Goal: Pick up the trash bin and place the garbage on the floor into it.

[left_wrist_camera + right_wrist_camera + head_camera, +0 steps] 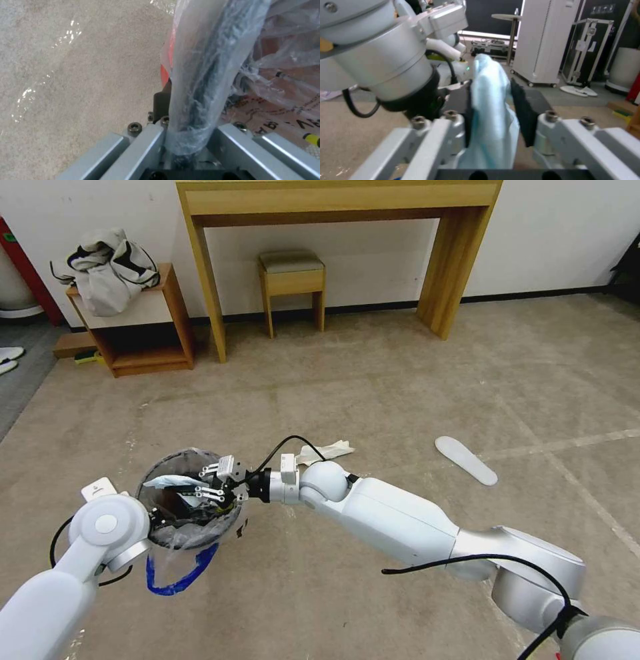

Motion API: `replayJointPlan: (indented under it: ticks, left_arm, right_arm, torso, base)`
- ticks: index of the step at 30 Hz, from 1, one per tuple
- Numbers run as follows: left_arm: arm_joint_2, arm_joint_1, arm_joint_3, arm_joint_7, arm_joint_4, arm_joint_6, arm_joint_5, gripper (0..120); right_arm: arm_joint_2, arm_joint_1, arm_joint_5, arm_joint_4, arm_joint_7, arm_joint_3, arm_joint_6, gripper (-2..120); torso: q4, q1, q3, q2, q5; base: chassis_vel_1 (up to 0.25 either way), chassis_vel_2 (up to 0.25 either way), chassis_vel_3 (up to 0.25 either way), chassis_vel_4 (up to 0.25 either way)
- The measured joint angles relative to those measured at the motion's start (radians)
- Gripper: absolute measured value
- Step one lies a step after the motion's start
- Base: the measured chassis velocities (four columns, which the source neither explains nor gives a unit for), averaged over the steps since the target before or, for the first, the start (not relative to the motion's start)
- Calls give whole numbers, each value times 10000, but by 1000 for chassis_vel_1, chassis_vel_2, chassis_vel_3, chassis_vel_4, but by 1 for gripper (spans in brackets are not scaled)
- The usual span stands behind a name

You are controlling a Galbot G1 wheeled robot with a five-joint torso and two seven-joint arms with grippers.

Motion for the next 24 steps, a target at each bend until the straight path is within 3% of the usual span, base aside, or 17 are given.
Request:
replayJointPlan:
  ticks: [2, 7, 17, 24]
  left_arm:
    - [1, 6, -7, -1, -11, -3, 0, 0]
    - [21, 22, -14, -27, -69, -24, -4, 0]
    - [13, 41, -5, -49, -115, -34, -11, 0]
    - [14, 31, 12, -54, -127, -47, -17, 0]
  right_arm:
    - [12, 23, 9, -12, 18, 1, 1, 39]
    - [91, 73, 30, -110, 93, -20, 13, 64]
    - [95, 50, 0, -162, 150, -40, 53, 97]
    - [66, 40, -10, -135, 177, -50, 75, 100]
  torso:
    - [0, 0, 0, 0, 0]
    - [0, 0, 0, 0, 0]
    - [0, 0, 0, 0, 0]
    - [0, 0, 0, 0, 0]
  base:
    - [0, 0, 0, 0]
    - [0, 0, 0, 0]
    - [0, 0, 0, 0]
    - [0, 0, 0, 0]
